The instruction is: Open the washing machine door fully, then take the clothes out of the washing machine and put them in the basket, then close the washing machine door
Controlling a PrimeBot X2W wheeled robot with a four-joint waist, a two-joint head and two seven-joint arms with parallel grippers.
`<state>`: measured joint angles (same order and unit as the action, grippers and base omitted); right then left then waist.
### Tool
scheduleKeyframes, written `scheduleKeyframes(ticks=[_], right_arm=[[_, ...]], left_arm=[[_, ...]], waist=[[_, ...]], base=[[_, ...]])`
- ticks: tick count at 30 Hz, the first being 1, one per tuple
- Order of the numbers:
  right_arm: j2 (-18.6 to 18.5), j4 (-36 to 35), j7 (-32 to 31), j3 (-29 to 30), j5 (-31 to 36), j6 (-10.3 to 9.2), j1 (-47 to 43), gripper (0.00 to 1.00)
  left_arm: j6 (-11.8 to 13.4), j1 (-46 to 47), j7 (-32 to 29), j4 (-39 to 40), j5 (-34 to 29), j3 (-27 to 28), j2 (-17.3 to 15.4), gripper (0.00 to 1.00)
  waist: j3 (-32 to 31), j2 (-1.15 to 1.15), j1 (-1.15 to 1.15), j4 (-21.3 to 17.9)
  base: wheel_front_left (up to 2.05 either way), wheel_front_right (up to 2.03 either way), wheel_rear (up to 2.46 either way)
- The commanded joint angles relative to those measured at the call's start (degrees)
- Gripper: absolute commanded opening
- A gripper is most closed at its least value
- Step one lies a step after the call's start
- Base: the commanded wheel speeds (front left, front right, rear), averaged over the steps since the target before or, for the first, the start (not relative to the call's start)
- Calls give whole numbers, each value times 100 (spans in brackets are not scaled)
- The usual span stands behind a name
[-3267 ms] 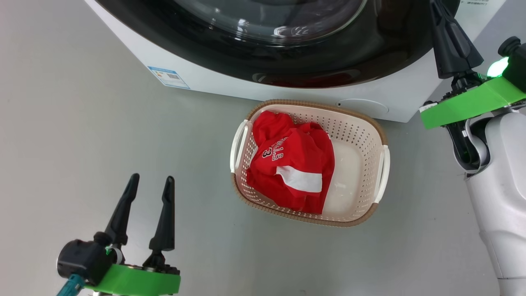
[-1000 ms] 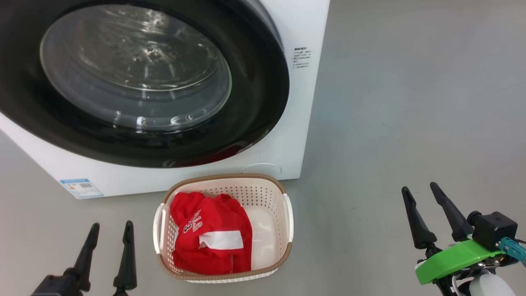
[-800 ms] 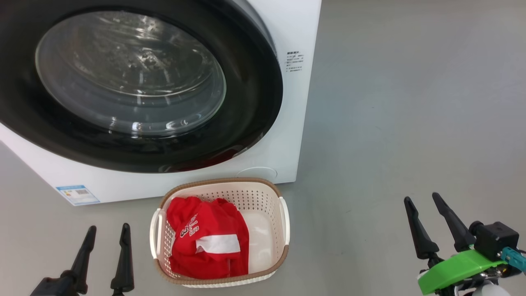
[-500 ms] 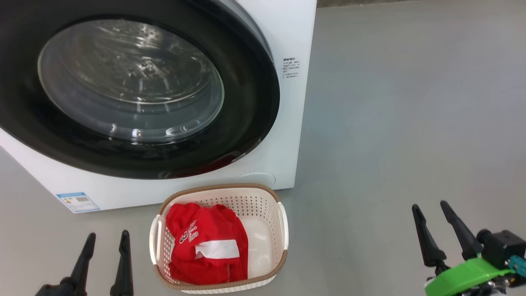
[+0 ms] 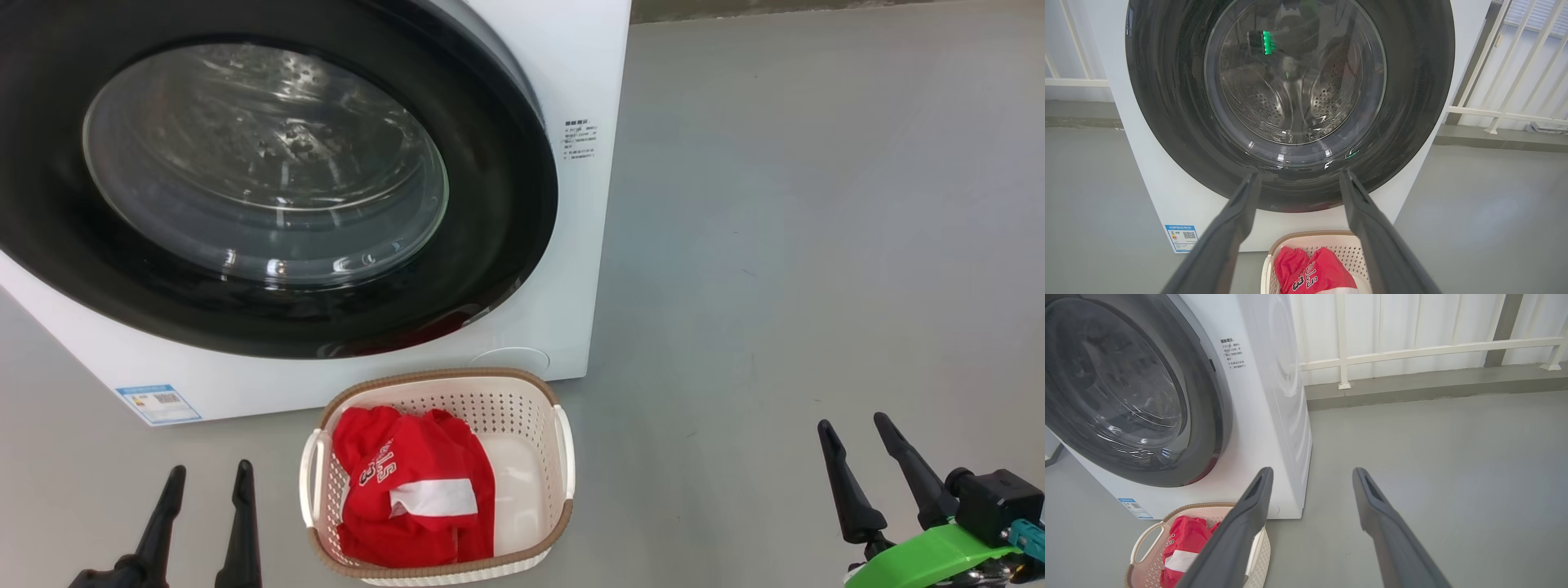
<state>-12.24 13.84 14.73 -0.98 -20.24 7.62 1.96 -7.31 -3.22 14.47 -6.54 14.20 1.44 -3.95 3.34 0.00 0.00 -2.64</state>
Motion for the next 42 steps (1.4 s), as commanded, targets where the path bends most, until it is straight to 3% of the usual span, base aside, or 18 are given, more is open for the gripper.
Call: scheduleKeyframes(ticks=[1,25,26,35,39,42], right_arm=[[-92,-150,27,-119,37,-13,-35,100],[-111,-199,27,-141,40,-13,-46,100],[-11,-44,0,-15,-1,0,-5,0],[239,409,-47,-33,-156,1,-117,0],[256,390,-108,-14,-394,0,-108,0],[269,384,-155,-1,-571,0,-97,0]], left_arm=[[-18,72,52,162,22,182,-88,100],[-18,81,52,235,64,165,-105,100],[0,-9,0,73,13,-17,-1,0],[0,-61,-72,-384,177,-88,186,0],[-1,-37,-129,-391,436,-81,175,0],[-1,-13,-172,-404,629,-75,167,0]], waist=[[-2,0,0,0],[23,0,0,52],[24,0,0,52],[20,0,1,56],[-6,0,13,64],[-11,0,4,69]], base=[[0,0,0],[0,0,0],[0,0,0],[0,0,0],[0,0,0],[0,0,0]])
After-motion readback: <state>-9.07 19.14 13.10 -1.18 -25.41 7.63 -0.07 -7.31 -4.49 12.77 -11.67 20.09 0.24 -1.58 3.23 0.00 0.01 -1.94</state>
